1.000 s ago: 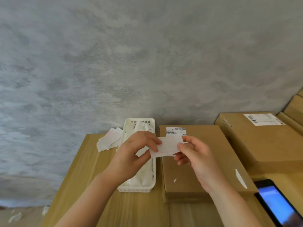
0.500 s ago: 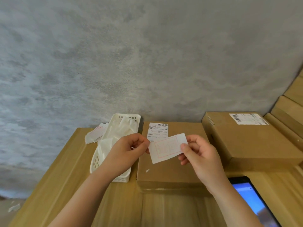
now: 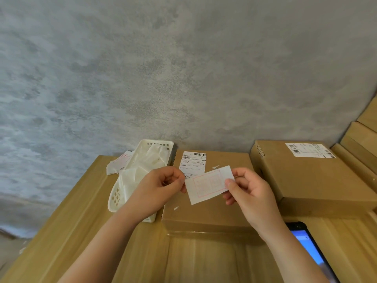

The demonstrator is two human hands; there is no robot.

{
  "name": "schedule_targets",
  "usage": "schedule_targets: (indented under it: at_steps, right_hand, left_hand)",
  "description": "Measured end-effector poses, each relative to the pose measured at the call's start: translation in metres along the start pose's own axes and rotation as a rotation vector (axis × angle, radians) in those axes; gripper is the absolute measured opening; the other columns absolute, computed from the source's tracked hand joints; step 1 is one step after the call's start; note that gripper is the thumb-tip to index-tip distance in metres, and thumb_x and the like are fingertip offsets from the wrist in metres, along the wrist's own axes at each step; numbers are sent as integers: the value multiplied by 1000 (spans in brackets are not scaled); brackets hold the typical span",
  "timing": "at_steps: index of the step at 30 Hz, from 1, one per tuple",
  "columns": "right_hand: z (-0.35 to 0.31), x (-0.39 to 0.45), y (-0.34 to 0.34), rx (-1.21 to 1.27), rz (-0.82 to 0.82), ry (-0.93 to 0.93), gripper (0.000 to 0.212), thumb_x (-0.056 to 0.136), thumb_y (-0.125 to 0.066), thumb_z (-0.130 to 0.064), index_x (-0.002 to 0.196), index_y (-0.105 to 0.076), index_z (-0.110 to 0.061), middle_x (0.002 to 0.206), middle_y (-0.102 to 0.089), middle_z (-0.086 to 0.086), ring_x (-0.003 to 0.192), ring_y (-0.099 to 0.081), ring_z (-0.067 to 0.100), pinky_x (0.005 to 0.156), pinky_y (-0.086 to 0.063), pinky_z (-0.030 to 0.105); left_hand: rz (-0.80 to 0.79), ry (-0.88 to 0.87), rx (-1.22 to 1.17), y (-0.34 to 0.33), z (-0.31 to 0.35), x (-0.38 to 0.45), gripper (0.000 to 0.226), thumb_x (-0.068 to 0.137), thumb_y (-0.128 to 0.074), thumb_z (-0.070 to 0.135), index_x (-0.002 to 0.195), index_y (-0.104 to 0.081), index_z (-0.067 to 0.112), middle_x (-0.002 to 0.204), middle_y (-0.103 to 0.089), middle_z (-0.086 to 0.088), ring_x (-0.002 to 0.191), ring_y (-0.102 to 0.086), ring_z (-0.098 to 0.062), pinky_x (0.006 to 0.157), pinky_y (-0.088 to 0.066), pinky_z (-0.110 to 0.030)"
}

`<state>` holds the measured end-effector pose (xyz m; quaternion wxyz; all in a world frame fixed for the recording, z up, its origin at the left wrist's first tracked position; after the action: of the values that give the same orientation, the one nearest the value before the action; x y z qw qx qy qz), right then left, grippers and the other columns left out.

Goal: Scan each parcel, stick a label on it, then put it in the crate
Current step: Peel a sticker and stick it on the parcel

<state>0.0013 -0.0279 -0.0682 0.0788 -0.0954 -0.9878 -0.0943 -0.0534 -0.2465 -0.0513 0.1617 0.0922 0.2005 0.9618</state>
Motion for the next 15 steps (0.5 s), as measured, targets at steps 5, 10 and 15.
schedule_targets:
  at_steps: [5,10,15]
  right_hand:
    - [4,3,5,-24,-2,2,11,97,-58,-7,104,-64,-14,87,-77,-6,67,-69,17,57,-55,21]
    - [2,9,6,-52,-19,21,12,97,-58,-7,105,-64,-13,89,-77,-6,67,-66,24,56,-55,25]
    - [1,12,8,-59,-36,42,11,97,-58,-7,104,-64,-13,89,-77,-7,68,-67,22,56,-56,26]
  left_hand:
    - [-19,-3,6,-2,0,0,21,94,-61,18,78,-73,22,82,-74,-2,89,-67,-31,89,-52,-54]
    - [-59,-14,-20,-6,0,0,21,96,-59,9,84,-74,17,83,-75,-1,85,-70,-16,84,-54,-36]
    - [-30,1,-74,-6,2,-1,18,92,-54,17,81,-66,11,72,-66,1,72,-61,-6,70,-46,-16]
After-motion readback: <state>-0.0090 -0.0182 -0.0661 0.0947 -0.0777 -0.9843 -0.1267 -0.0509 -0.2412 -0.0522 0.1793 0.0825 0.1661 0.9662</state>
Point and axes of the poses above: each hand's wrist, its own x-axis towards the middle knuckle, its own y-axis out of the back of the hand, z = x × y, the point moved 2 cm from there along x, towards the middle knuckle
